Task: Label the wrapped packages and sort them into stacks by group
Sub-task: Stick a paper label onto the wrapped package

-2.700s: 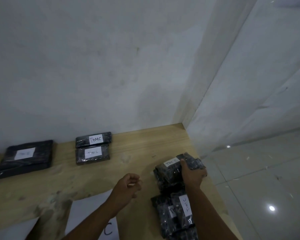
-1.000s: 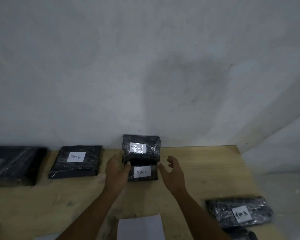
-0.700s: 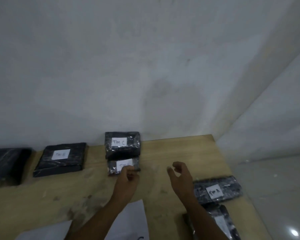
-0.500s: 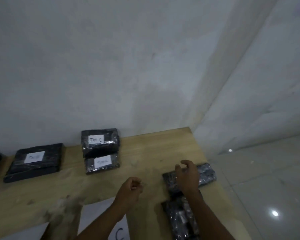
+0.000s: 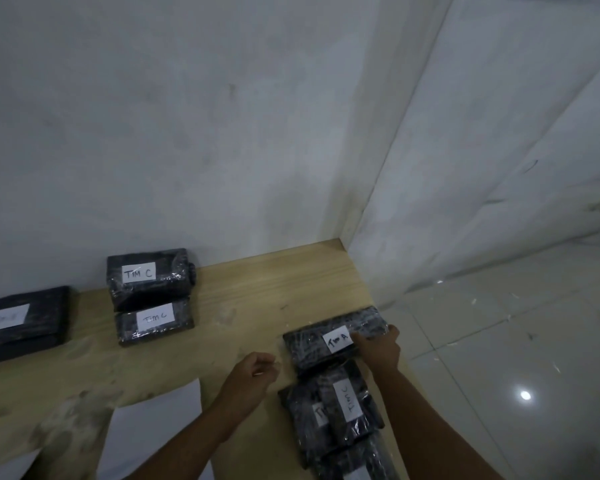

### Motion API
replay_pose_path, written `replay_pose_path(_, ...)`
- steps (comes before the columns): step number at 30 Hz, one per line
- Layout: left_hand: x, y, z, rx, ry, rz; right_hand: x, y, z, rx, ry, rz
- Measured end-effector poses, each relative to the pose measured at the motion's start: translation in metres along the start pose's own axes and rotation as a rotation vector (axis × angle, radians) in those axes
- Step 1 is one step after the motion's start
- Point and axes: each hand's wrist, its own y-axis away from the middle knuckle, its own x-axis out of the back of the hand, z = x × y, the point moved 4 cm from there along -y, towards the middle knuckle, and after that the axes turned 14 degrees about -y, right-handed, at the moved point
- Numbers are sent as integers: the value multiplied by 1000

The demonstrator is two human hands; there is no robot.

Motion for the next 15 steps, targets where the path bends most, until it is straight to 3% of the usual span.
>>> replay_pose_path(9,22,-8,-11,12,48,65,-11,-18,-3,-157,-11,38)
replay_pose_path(15,32,-10,-13,-1,65,89,-12,-18,-15,-216,-211,72)
